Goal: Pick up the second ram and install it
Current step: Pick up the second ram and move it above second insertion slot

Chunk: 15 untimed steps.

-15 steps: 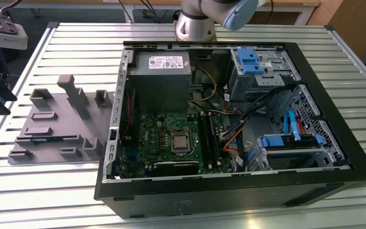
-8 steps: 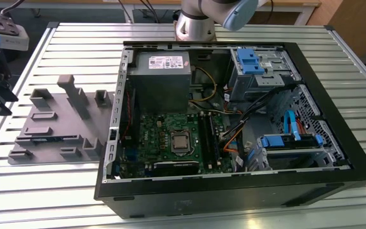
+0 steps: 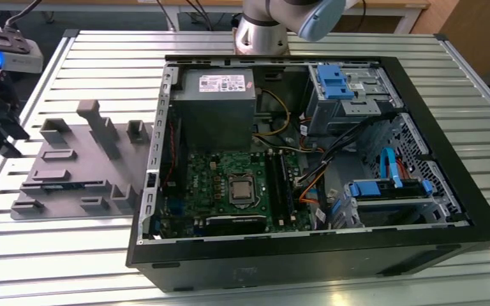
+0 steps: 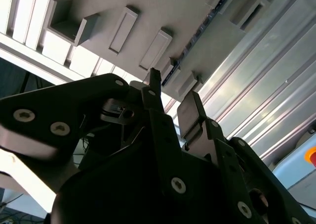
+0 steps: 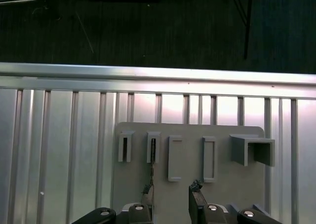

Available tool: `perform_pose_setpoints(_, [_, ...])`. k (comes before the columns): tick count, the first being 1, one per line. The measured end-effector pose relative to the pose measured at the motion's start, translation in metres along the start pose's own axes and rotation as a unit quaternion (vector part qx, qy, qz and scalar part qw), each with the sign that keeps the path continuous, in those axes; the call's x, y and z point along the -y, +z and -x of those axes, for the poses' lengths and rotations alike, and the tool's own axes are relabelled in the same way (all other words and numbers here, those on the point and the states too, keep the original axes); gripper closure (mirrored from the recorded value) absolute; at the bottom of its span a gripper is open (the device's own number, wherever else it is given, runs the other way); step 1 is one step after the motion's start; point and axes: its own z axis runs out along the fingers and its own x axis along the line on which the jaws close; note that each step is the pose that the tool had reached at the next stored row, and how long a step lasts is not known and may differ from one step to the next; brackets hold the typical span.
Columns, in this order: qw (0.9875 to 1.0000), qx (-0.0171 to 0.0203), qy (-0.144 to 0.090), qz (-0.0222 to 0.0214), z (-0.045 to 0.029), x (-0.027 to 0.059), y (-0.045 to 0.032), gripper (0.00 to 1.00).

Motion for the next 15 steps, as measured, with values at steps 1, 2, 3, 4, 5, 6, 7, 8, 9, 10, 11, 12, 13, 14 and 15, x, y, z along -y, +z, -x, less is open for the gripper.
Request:
perform_pose_setpoints(1, [1.0000, 0.0000, 0.000, 0.0000, 0.0000, 0.0004, 0.0009, 0.59])
perform_pose_setpoints(2, [1.0000, -0.0001, 0.000, 0.0001, -0.0001, 0.0009, 0.0019, 0.59])
perform_pose_setpoints(3, [1.0000, 0.0000, 0.000, 0.0000, -0.0002, 0.0013, 0.0029, 0.59])
perform_pose_setpoints(4, [1.0000, 0.0000, 0.000, 0.0000, -0.0002, 0.0017, 0.0038, 0.59])
perform_pose_setpoints(5, [1.0000, -0.0001, 0.000, 0.0001, -0.0003, 0.0022, 0.0047, 0.59])
perform_pose_setpoints(6, [1.0000, 0.0000, 0.000, 0.0001, -0.0003, 0.0025, 0.0053, 0.59])
perform_pose_setpoints(7, [1.0000, 0.0000, 0.000, 0.0000, -0.0003, 0.0032, 0.0067, 0.59])
perform_pose_setpoints(8, [1.0000, 0.0000, 0.000, 0.0000, -0.0004, 0.0037, 0.0076, 0.59])
perform_pose_setpoints(9, [1.0000, -0.0001, 0.000, 0.0001, -0.0004, 0.0042, 0.0083, 0.59])
perform_pose_setpoints(10, [1.0000, -0.0001, 0.000, 0.0001, -0.0004, 0.0047, 0.0090, 0.59])
perform_pose_setpoints(11, [1.0000, 0.0000, 0.000, 0.0000, -0.0005, 0.0053, 0.0097, 0.59])
perform_pose_setpoints(12, [1.0000, 0.0000, 0.000, 0.0000, -0.0005, 0.0059, 0.0103, 0.59])
perform_pose_setpoints(13, [1.0000, 0.0000, 0.000, 0.0000, -0.0005, 0.0064, 0.0110, 0.59])
perform_pose_setpoints(14, [1.0000, 0.0000, 0.000, 0.0000, -0.0006, 0.0069, 0.0117, 0.59])
perform_pose_setpoints(15, [1.0000, 0.0000, 0.000, 0.0000, -0.0006, 0.0074, 0.0124, 0.59])
